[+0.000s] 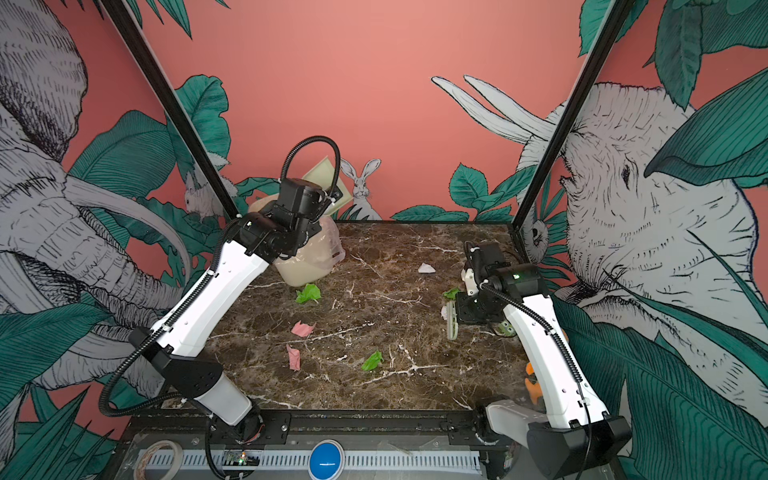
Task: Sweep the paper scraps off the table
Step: 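Lower the dustpan with the left gripper while the right brush nears the white paper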
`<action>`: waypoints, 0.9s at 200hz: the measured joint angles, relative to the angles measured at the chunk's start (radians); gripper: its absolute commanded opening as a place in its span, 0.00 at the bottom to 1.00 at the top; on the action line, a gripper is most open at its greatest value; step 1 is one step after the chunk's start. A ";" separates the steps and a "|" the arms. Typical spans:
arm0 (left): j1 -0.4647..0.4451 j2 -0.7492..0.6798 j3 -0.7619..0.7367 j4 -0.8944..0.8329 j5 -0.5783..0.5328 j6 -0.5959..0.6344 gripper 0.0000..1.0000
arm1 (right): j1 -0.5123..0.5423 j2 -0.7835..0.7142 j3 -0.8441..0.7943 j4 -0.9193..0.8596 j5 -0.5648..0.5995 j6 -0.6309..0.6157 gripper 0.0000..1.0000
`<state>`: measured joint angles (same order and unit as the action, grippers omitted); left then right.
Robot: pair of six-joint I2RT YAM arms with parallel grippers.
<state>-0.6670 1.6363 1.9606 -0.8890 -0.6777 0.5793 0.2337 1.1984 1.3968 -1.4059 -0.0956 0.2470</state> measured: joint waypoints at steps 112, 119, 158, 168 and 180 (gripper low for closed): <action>-0.176 0.055 -0.340 0.023 0.494 -0.397 0.11 | -0.013 0.206 -0.003 0.037 0.192 -0.096 0.00; -0.182 0.065 -0.357 0.029 0.512 -0.407 0.11 | -0.013 0.223 -0.005 0.047 0.196 -0.101 0.00; -0.196 0.079 -0.448 0.059 0.604 -0.449 0.11 | -0.013 0.290 -0.005 0.089 0.217 -0.122 0.00; -0.197 0.080 -0.462 0.065 0.622 -0.457 0.11 | -0.013 0.301 -0.005 0.093 0.220 -0.126 0.00; -0.199 0.081 -0.477 0.071 0.641 -0.460 0.11 | -0.013 0.311 -0.005 0.098 0.226 -0.130 0.00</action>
<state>-0.8658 1.7172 1.4837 -0.8177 -0.0364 0.1196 0.2203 1.5093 1.3918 -1.3083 0.1303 0.1165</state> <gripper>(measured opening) 0.193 0.062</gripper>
